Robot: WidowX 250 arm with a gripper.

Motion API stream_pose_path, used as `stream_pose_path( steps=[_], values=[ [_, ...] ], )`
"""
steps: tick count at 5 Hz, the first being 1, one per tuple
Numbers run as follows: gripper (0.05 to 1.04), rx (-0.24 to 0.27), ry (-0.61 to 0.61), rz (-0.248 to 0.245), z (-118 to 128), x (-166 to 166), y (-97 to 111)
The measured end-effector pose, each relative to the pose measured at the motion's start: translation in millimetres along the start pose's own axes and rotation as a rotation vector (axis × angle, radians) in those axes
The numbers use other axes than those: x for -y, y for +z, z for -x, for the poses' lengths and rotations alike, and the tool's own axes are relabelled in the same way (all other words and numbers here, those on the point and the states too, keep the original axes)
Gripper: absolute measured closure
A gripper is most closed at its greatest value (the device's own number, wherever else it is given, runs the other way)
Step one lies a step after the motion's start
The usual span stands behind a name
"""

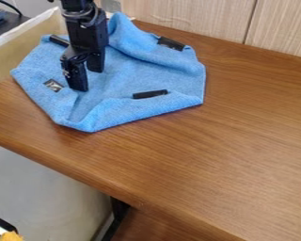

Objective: Fold in the center of the cloth

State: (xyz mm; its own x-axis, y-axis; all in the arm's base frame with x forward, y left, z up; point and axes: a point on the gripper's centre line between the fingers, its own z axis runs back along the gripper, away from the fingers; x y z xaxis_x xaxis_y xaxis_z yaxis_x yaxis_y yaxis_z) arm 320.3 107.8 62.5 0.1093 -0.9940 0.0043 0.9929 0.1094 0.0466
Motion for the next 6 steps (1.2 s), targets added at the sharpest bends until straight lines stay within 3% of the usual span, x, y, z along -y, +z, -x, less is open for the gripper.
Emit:
stream_pose_path(
  steps=[3,6],
  values=[
    [0.083,0.025,-0.048,0.016,-24,4,-2],
    [0.083,0.046,-0.235,0.029,-93,17,-3]
  ],
)
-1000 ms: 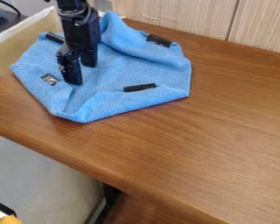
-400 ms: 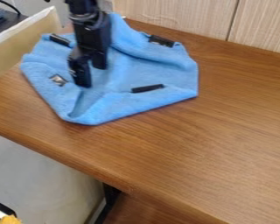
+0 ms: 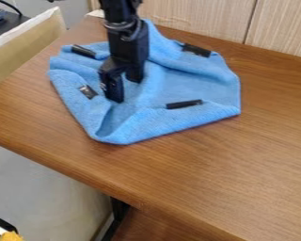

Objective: Fold in the center of the cloth

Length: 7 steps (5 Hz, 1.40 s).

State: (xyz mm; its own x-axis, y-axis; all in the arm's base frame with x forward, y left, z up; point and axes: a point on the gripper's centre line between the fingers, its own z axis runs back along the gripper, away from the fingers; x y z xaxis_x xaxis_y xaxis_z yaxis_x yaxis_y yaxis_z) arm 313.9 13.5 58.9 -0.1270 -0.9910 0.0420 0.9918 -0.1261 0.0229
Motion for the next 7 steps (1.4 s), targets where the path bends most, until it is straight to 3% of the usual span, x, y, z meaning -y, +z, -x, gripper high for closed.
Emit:
stream_pose_path(
  steps=[4,7],
  values=[
    [0.083,0.042,-0.157,0.024,-63,15,-2],
    [0.083,0.01,-0.173,0.046,-67,20,6]
  ],
)
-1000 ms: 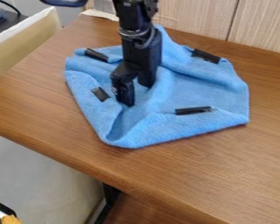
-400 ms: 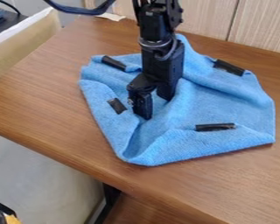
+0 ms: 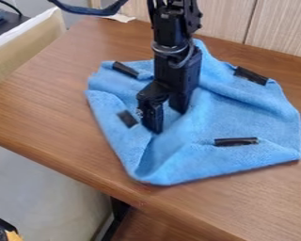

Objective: Fold in the center of the cloth

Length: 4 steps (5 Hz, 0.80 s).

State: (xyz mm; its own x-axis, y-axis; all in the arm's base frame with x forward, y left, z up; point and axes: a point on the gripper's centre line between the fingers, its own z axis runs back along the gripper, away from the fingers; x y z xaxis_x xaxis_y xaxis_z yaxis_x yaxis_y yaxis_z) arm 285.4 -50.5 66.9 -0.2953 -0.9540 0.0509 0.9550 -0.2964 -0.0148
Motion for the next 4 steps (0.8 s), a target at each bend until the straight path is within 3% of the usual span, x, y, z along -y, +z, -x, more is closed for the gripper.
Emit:
stream_pose_path(
  steps=[2,4],
  values=[
    [0.084,-0.038,0.014,-0.084,0,-1,39],
    [0.084,-0.025,0.013,-0.133,0,8,69]
  ],
)
